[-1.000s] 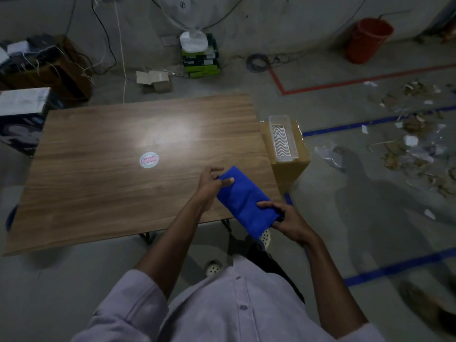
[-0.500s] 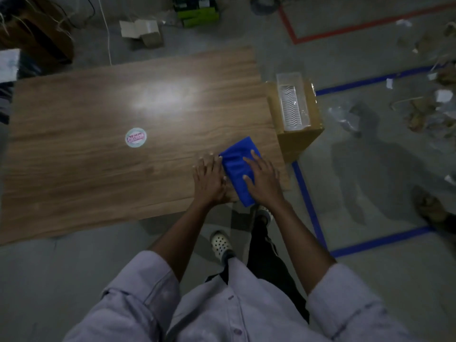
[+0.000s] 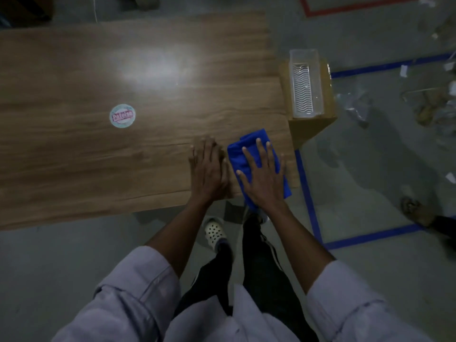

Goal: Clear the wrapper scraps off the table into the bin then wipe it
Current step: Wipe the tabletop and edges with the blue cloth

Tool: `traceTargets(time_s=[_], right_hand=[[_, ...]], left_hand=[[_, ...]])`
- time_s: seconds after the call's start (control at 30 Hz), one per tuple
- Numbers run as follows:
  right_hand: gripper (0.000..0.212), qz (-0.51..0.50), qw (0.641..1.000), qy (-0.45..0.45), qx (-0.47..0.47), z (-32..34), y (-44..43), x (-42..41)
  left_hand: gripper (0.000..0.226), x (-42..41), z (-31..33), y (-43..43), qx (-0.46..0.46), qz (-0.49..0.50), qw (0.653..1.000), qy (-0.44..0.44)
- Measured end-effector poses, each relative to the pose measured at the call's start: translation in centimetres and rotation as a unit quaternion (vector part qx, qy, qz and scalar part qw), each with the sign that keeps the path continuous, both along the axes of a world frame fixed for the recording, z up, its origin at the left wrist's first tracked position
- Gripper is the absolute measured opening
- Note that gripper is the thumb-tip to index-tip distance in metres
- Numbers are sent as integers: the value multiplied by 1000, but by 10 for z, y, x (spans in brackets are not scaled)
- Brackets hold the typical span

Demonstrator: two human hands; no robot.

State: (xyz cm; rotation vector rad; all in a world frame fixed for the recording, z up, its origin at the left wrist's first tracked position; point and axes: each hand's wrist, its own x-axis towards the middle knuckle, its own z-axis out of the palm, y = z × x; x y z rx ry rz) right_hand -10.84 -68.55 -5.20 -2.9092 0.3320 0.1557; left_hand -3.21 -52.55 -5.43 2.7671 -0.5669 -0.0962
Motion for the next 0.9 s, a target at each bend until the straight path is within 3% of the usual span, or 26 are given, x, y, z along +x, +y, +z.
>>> traceTargets(time_s=[0.2,0.4,0.63,0.73,0.9], right_hand=[[67,43,998,-25,-26,-14,-2,17],[67,-94,995,-30,-23,-24,-37,-12],[67,-157,987,-44,-8,-39,-37,37],[67,-124,990,-58,-21,-42,-12,56],[63,18,997,-69,-7,-37,35,40]], left_hand=[[65,7,-34,-6,44,28,999,-4],[65,4,-36,14,47,18,999,-12],[71,0,-38,17,45,62,997,-22],[69,2,-41,21,35,64,997,-36],[65,1,-40,20,12,79,996,-45]])
